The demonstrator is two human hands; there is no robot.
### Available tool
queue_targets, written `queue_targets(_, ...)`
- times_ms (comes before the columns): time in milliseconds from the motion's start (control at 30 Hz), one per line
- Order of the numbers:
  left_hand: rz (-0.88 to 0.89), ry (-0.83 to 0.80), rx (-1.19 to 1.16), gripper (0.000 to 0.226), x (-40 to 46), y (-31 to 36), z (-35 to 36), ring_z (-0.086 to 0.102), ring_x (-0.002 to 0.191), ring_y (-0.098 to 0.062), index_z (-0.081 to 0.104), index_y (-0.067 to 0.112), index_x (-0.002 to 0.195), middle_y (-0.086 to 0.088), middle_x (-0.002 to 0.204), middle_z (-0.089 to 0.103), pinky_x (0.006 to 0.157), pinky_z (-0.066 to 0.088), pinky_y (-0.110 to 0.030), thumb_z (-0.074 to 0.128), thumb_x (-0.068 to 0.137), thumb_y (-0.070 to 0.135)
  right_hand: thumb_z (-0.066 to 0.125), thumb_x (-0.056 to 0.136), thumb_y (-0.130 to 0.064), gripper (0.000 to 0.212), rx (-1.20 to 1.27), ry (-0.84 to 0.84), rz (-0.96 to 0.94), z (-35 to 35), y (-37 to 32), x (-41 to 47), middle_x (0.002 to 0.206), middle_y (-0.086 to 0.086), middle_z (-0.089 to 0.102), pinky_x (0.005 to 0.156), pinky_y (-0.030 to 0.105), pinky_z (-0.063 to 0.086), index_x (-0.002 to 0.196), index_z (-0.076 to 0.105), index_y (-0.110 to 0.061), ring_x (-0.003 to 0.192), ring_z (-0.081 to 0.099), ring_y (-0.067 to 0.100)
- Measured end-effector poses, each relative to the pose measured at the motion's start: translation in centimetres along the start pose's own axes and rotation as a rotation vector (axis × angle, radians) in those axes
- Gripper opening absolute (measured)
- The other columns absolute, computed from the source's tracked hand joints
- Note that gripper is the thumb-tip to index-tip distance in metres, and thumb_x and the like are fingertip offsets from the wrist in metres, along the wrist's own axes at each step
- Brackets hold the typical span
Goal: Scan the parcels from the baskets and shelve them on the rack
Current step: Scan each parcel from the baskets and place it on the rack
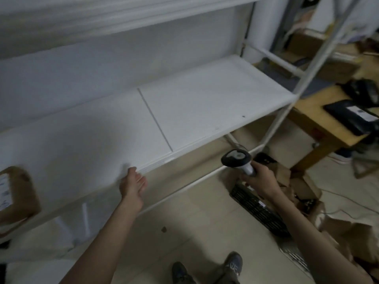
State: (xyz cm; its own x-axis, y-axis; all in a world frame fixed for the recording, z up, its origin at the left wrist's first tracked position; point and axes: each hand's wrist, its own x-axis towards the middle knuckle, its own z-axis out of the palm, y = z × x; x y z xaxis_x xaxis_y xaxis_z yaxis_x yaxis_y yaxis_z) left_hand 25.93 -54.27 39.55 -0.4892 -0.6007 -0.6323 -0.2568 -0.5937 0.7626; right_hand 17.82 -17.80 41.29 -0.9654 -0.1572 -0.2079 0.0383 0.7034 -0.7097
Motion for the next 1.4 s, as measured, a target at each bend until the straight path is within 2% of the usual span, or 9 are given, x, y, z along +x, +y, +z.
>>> queue_targets(100,-0.001,-0.155,0.144,0.018,-2.5,-2.9,7.0,0.06,0.089,-0.019,0.056,0.011,0.111,-0.004,0.094,0.057,0.075,0.051,-0.029,0.058,0.1,0.025,0.072,0.087,-0.017,0.017,0.091,0.068,0.052,-2.6,2.5,-0.8,0.086,0.002,0.071,0.07,0.042,0.057,0.099,0.064,-0.024,0.078,0.068,0.026)
queue_targets(233,-0.013,-0.371,0.322,0.013,-7.0,-7.2,15.5,0.061,0.082,-0.017,0.056,0.009,0.11,-0.006,0.092,0.059,0.075,0.052,-0.027,0.053,0.103,0.02,0.072,0.087,-0.017,0.012,0.184,0.153,0.162,-6.6,6.8,-1.8,0.079,0.005,0.071,0.064,0.041,0.055,0.09,0.061,-0.022,0.07,0.067,0.024)
queue_targets(367,-0.034,-0.494,0.472,0.014,-11.1,-11.8,22.4,0.061,0.079,-0.018,0.059,0.005,0.112,-0.007,0.088,0.061,0.078,0.052,-0.03,0.055,0.102,0.013,0.069,0.094,-0.017,0.01,0.313,0.233,0.262,-10.9,11.6,-2.9,0.064,0.0,0.061,0.045,0.022,0.042,0.088,0.061,-0.014,0.044,0.053,0.003)
queue_targets(533,-0.059,-0.609,0.627,0.013,-14.2,-17.1,28.4,0.062,0.078,-0.017,0.061,0.005,0.111,-0.007,0.09,0.063,0.077,0.053,-0.029,0.059,0.1,0.011,0.065,0.097,-0.019,0.009,0.547,0.337,0.435,-15.6,17.2,-4.9,0.068,0.0,0.061,0.048,0.023,0.045,0.095,0.064,-0.01,0.056,0.056,0.013)
queue_targets(800,-0.104,-0.748,0.813,0.011,-15.4,-23.3,36.0,0.067,0.086,-0.019,0.065,0.009,0.105,-0.009,0.098,0.067,0.071,0.053,-0.027,0.062,0.099,0.018,0.063,0.1,-0.025,0.013,0.783,0.474,0.541,-19.0,22.8,-6.4,0.09,0.012,0.068,0.075,0.04,0.058,0.109,0.061,-0.015,0.077,0.065,0.022)
queue_targets(933,-0.118,-0.798,0.885,0.011,-15.6,-25.4,40.0,0.067,0.085,-0.018,0.066,0.01,0.103,-0.008,0.094,0.068,0.071,0.055,-0.026,0.064,0.098,0.019,0.063,0.1,-0.02,0.017,0.845,0.5,0.585,-20.6,24.9,-5.4,0.082,0.012,0.067,0.072,0.039,0.057,0.11,0.061,-0.006,0.07,0.064,0.023)
queue_targets(1067,-0.148,-0.829,0.947,0.016,-15.0,-27.2,44.4,0.066,0.089,-0.02,0.065,0.007,0.11,-0.009,0.096,0.067,0.086,0.056,-0.034,0.064,0.098,0.018,0.062,0.099,-0.019,0.021,0.825,0.486,0.646,-21.9,27.0,-2.9,0.081,0.014,0.064,0.072,0.041,0.054,0.112,0.06,-0.002,0.073,0.06,0.028)
queue_targets(1233,-0.193,-0.867,1.027,0.016,-12.2,-28.9,49.7,0.066,0.092,-0.02,0.065,0.009,0.11,-0.01,0.101,0.068,0.089,0.055,-0.034,0.065,0.098,0.02,0.062,0.1,-0.025,0.021,0.809,0.444,0.704,-23.6,28.9,1.6,0.083,0.01,0.065,0.059,0.025,0.054,0.112,0.06,-0.008,0.07,0.061,0.019)
queue_targets(1400,-0.159,-0.893,1.139,0.012,-8.5,-30.9,54.5,0.068,0.104,-0.023,0.067,0.015,0.106,-0.01,0.109,0.07,0.094,0.055,-0.037,0.063,0.1,0.024,0.064,0.099,-0.024,0.022,0.788,0.433,0.756,-24.5,31.2,6.9,0.076,0.008,0.064,0.052,0.02,0.052,0.109,0.06,-0.005,0.059,0.06,0.011)
